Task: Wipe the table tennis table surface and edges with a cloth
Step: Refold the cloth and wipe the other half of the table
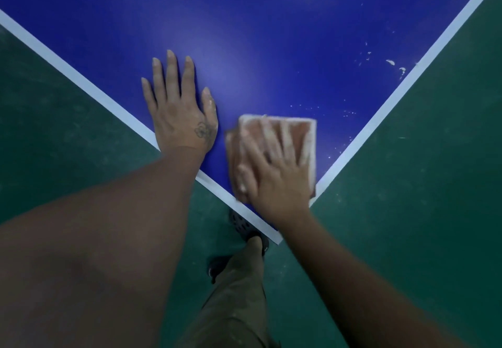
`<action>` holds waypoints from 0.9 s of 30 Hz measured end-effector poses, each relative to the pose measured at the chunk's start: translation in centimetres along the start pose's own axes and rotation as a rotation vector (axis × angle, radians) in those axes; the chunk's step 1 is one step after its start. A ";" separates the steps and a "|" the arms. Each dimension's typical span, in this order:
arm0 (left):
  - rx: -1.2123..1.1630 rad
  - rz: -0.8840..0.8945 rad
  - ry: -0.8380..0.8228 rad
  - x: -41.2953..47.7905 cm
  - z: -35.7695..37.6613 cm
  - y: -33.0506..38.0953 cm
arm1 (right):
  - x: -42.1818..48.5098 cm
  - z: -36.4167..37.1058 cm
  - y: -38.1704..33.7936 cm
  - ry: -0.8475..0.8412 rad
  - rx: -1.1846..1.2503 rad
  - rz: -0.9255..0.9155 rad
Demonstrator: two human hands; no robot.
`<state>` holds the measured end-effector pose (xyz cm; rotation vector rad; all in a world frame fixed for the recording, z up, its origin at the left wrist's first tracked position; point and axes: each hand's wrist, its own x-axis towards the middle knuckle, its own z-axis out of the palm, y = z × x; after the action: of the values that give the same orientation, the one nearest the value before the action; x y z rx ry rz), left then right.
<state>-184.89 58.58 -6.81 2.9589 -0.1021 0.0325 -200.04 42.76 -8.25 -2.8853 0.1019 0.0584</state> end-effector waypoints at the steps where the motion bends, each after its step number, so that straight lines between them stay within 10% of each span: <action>1: 0.000 0.000 0.000 0.0 0.0 -0.1 | -1.8 0.1 -0.2 -0.025 0.010 -0.056; 7: -0.004 -0.007 -0.017 0.0 0.1 0.0 | -5.0 -2.5 7.2 -0.087 -0.047 0.003; 17: -0.042 0.016 0.063 0.1 0.7 -0.2 | 17.3 -6.4 19.3 -0.013 -0.063 0.468; 27: -0.046 0.020 0.071 0.2 0.5 -0.2 | 9.9 -4.5 9.4 -0.005 -0.051 0.470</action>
<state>-184.67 58.67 -7.37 2.9076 -0.1207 0.1356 -190.77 31.96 -6.70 -2.8443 0.7838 0.1548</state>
